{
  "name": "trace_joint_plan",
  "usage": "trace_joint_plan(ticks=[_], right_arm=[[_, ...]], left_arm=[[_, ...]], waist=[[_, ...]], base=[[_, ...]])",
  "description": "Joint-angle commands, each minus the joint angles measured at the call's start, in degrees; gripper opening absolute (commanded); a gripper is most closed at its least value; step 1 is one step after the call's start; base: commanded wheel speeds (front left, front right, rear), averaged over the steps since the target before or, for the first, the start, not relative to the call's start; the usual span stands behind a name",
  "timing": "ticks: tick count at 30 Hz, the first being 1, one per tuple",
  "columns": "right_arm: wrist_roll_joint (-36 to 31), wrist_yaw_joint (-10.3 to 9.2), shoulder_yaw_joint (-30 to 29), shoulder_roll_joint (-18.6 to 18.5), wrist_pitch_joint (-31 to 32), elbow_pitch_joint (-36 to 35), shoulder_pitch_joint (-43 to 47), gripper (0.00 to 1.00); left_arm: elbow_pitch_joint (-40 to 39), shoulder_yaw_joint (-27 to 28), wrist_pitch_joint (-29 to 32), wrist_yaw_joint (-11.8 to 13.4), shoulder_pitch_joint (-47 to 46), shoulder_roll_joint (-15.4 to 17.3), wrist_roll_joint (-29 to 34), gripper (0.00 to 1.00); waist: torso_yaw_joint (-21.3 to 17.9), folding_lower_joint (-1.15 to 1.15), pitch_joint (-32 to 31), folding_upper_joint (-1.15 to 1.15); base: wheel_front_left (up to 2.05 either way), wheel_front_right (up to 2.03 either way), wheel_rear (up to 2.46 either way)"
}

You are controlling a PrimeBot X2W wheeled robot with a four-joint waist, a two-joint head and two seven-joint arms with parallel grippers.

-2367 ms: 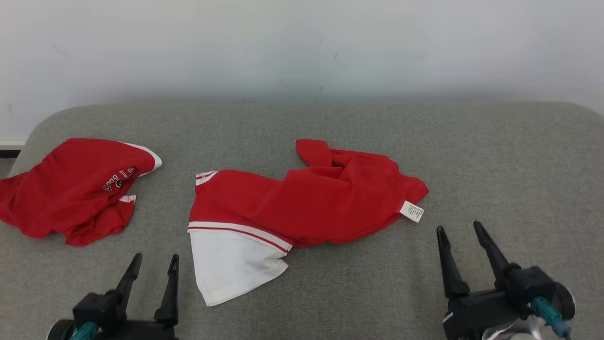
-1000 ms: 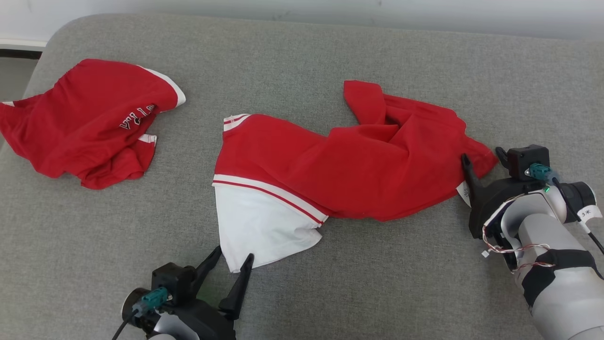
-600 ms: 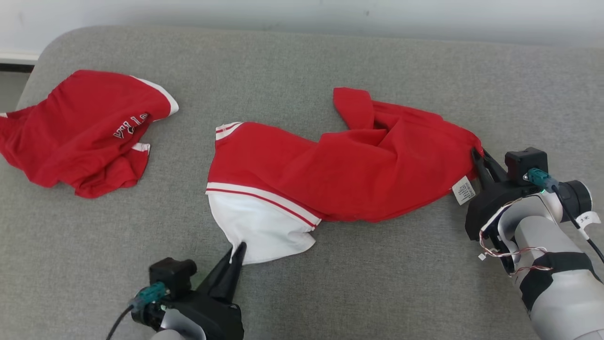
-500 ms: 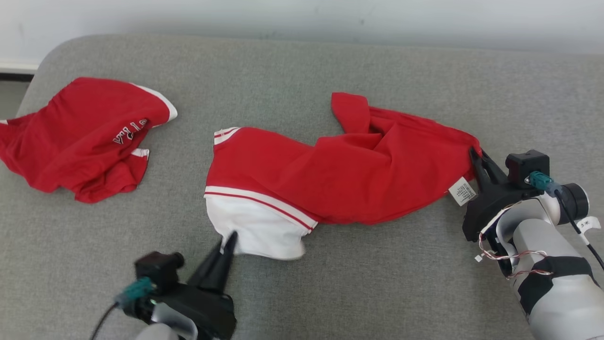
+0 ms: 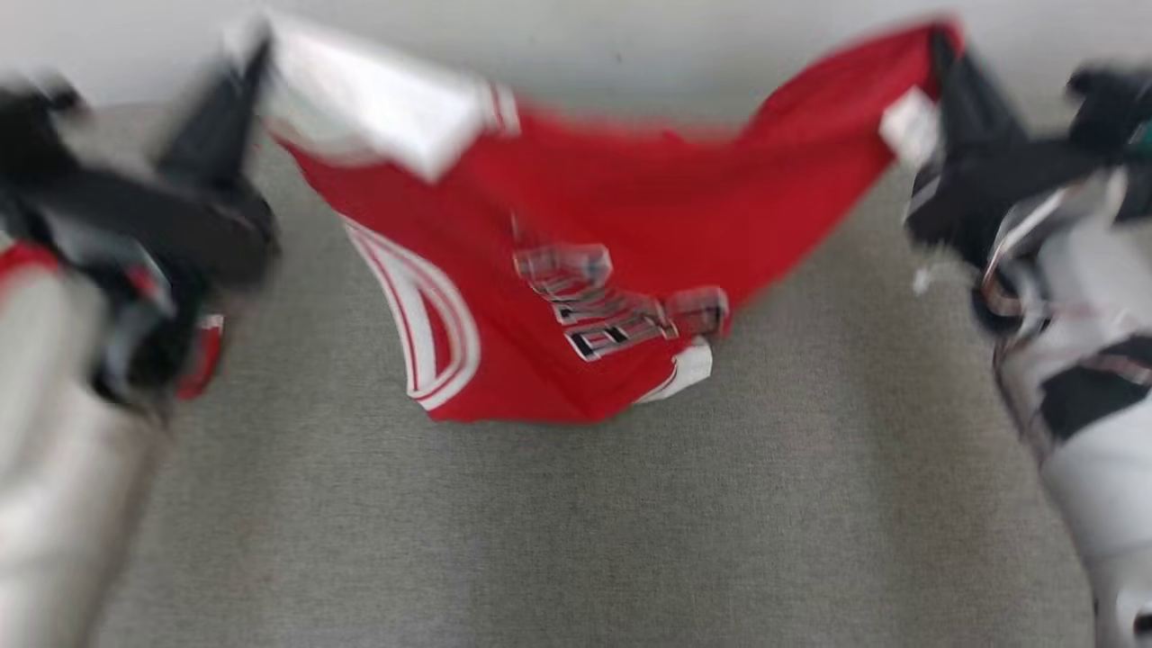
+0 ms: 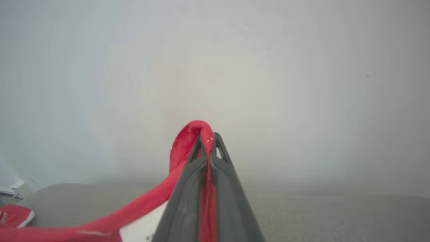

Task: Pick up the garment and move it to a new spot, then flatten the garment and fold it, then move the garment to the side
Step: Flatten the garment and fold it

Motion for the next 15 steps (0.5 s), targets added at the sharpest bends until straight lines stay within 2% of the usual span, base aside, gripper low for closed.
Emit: trace_joint_plan(ticks=[1,6,13,15], right_arm=[[0.92,0.05,-0.67,-0.05,0.99,-0.74,-2.44,0.0],[1.56,0.05,-6.15,1.62,7.58,-1.76,-18.24,0.0],[-7.34,0.05,-14.13,4.45,12.95,3.43,-42.28,0.0],[-11.26,0.04,-15.41,4.13,13.88,4.76,-47.95,0.0]], left_arm=[[0.97,0.95,1.07,0.08,-3.42,0.78,-1.2,0.0],[8.04,3.61,7.44,0.09,-24.77,4.05,-2.07,0.0],[19.46,5.02,9.5,0.91,-53.5,6.06,0.99,0.0],[22.13,4.32,9.48,0.81,-59.41,5.42,1.87,0.0]], waist=[[-1.46,0.0,4.99,0.0],[-3.62,0.0,14.44,0.0],[-7.21,0.0,23.8,0.0],[-7.32,0.0,25.49,0.0]], base=[[0.0,0.0,0.0],[0.0,0.0,0.0],[0.0,0.0,0.0],[0.0,0.0,0.0]])
